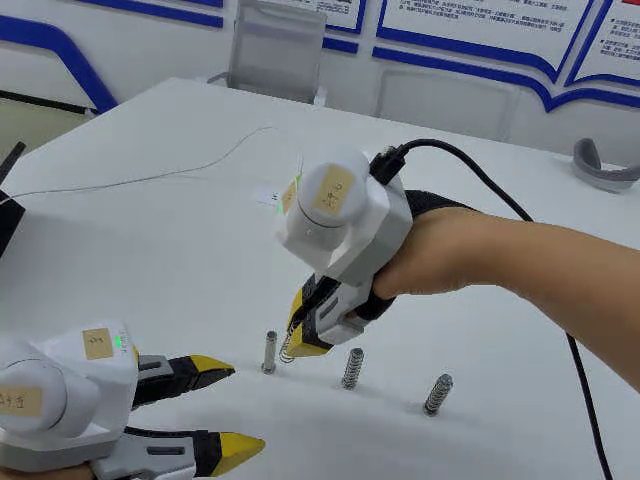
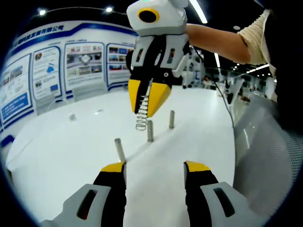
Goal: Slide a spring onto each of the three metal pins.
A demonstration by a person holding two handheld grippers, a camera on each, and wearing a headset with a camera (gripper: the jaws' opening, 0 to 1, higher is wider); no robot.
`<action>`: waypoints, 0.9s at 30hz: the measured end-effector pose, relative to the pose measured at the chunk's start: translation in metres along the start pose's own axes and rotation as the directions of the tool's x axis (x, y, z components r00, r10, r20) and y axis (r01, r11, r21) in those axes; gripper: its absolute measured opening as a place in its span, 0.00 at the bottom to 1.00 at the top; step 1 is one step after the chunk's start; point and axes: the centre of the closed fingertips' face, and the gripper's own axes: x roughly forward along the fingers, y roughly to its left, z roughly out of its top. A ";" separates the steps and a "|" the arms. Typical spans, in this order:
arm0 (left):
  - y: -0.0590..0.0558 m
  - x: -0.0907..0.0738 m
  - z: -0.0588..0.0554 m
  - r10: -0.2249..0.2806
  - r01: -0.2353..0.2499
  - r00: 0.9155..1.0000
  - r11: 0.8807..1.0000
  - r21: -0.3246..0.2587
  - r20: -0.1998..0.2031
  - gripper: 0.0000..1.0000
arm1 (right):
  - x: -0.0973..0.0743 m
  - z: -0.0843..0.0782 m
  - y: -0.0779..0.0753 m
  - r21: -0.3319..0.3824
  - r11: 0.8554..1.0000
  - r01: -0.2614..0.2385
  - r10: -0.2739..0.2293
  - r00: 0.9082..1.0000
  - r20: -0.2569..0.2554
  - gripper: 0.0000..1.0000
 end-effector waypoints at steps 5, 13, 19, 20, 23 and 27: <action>0.000 0.000 -0.001 0.003 -0.003 1.000 1.000 -0.007 -0.001 0.51 | 0.002 0.002 -0.010 0.007 1.000 0.017 -0.017 1.000 -0.001 0.12; 0.001 -0.002 -0.003 0.006 -0.006 1.000 1.000 -0.015 -0.001 0.51 | 0.008 0.004 -0.022 0.018 1.000 0.026 -0.025 1.000 -0.011 0.12; 0.002 -0.002 -0.005 0.008 -0.008 1.000 1.000 -0.018 -0.005 0.51 | 0.015 0.004 -0.030 0.031 0.999 0.026 -0.025 0.999 -0.019 0.12; 0.002 -0.002 -0.005 0.008 -0.008 1.000 1.000 -0.017 -0.006 0.51 | 0.017 0.003 -0.031 0.034 0.999 0.024 -0.023 0.999 -0.024 0.12; 0.003 -0.003 -0.006 0.010 -0.011 1.000 1.000 -0.019 -0.007 0.51 | 0.021 0.002 -0.033 0.039 0.999 0.019 -0.017 0.999 -0.030 0.12; 0.005 -0.004 -0.007 0.016 -0.017 1.000 1.000 -0.023 -0.008 0.51 | 0.025 0.001 -0.034 0.047 0.999 0.011 -0.009 0.999 -0.035 0.12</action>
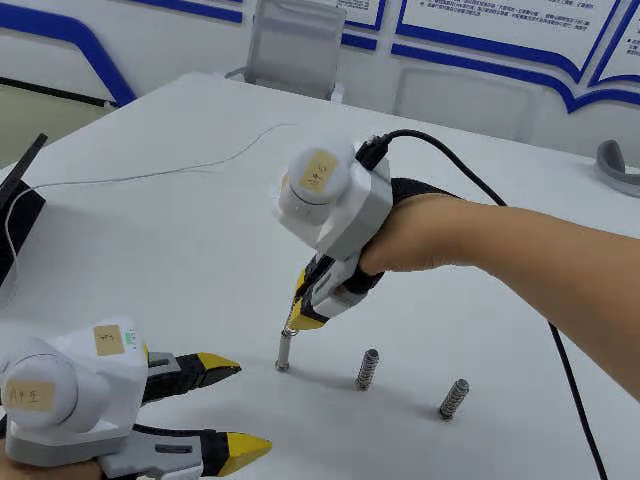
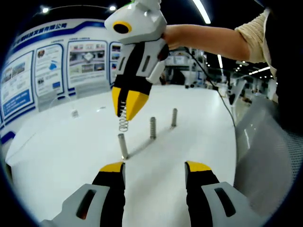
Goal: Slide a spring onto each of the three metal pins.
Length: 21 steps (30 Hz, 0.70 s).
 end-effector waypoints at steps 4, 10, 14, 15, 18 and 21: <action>0.000 0.000 -0.001 0.001 -0.001 1.000 1.000 -0.003 -0.001 0.51 | 0.002 0.000 -0.001 0.004 1.000 -0.004 0.004 1.000 -0.002 0.12; 0.000 0.000 -0.001 0.000 0.000 1.000 1.000 -0.005 -0.001 0.51 | 0.007 0.000 -0.001 0.002 1.000 -0.013 0.013 1.000 -0.013 0.12; 0.001 -0.001 -0.002 0.002 -0.002 1.000 1.000 -0.007 0.000 0.50 | 0.009 0.002 -0.002 0.002 1.000 -0.014 0.014 1.000 -0.014 0.12; 0.002 -0.001 -0.002 0.002 -0.002 1.000 1.000 -0.007 0.000 0.50 | 0.010 0.002 -0.002 0.001 1.000 -0.014 0.014 1.000 -0.017 0.12; 0.002 -0.003 -0.002 0.004 -0.004 1.000 1.000 -0.011 0.001 0.50 | 0.011 0.002 -0.003 -0.001 1.000 -0.013 0.013 1.000 -0.025 0.12; 0.003 -0.003 -0.004 0.007 -0.007 1.000 1.000 -0.016 0.002 0.50 | 0.012 0.002 -0.004 0.000 1.000 -0.014 0.014 0.999 -0.029 0.12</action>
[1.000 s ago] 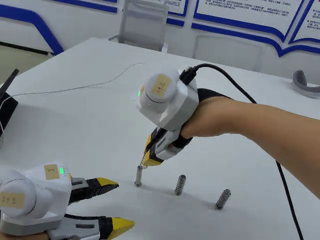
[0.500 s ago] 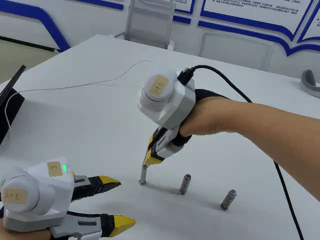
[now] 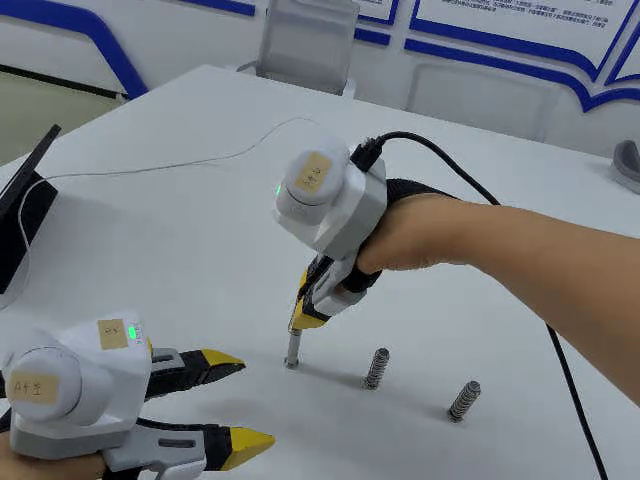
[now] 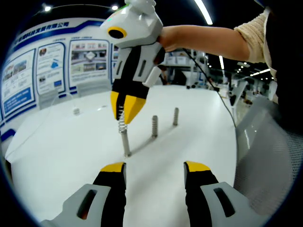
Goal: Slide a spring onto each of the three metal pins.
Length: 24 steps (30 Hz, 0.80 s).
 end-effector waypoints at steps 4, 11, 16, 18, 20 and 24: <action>0.000 0.001 -0.001 -0.002 0.002 1.000 1.000 -0.002 0.000 0.49 | 0.001 0.000 0.000 0.003 1.000 -0.006 0.006 1.000 -0.005 0.12; 0.001 0.002 -0.001 -0.004 0.004 1.000 1.000 -0.004 0.001 0.49 | 0.000 -0.002 -0.001 0.013 1.000 -0.013 0.013 1.000 -0.019 0.12; 0.000 0.002 -0.001 -0.008 0.008 1.000 1.000 -0.005 0.001 0.49 | -0.001 -0.003 0.001 0.017 1.000 -0.018 0.019 1.000 -0.025 0.12; 0.000 0.002 -0.002 -0.009 0.009 1.000 1.000 -0.003 0.000 0.49 | -0.001 -0.003 0.001 0.014 1.000 -0.018 0.019 0.999 -0.029 0.12; 0.000 0.003 -0.002 -0.010 0.010 1.000 1.000 -0.005 0.000 0.49 | -0.001 -0.003 0.001 0.015 1.000 -0.019 0.019 0.999 -0.029 0.12; 0.000 0.003 -0.002 -0.011 0.011 1.000 1.000 -0.004 0.000 0.49 | 0.000 -0.003 0.000 0.018 1.000 -0.018 0.018 0.999 -0.030 0.12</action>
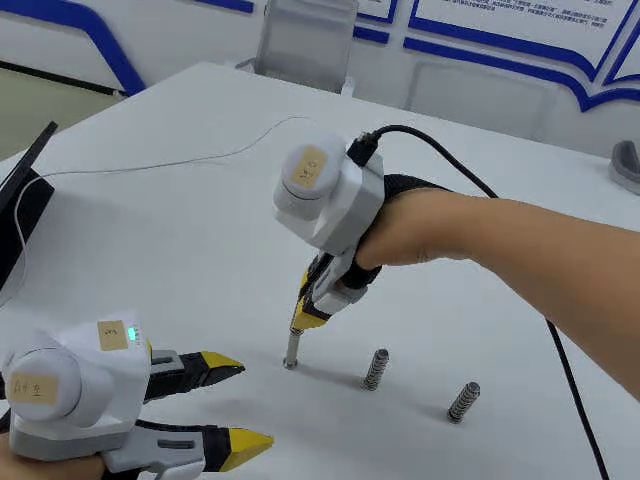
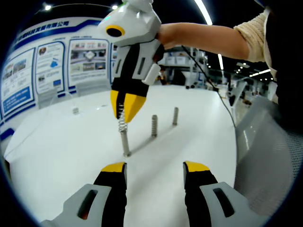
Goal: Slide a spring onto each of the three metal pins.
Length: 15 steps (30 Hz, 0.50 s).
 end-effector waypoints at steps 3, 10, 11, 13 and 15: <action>0.000 0.000 0.000 0.000 0.000 1.000 1.000 0.001 0.000 0.48 | 0.002 0.000 0.000 0.000 1.000 0.000 0.000 1.000 -0.002 0.12; 0.000 -0.002 -0.001 0.000 0.000 1.000 1.000 -0.002 -0.003 0.48 | 0.010 -0.002 0.000 0.012 1.000 -0.010 0.010 1.000 -0.014 0.12; 0.001 -0.002 -0.001 0.001 -0.001 1.000 1.000 -0.001 -0.003 0.48 | 0.011 -0.003 0.000 0.014 1.000 -0.011 0.011 1.000 -0.016 0.12; 0.001 -0.002 -0.001 0.001 -0.001 1.000 1.000 -0.003 -0.002 0.48 | 0.013 -0.004 0.000 0.018 1.000 -0.014 0.014 1.000 -0.021 0.12; 0.000 -0.002 -0.001 0.000 0.000 1.000 1.000 -0.003 -0.003 0.48 | 0.016 -0.005 0.000 0.024 1.000 -0.015 0.016 1.000 -0.024 0.12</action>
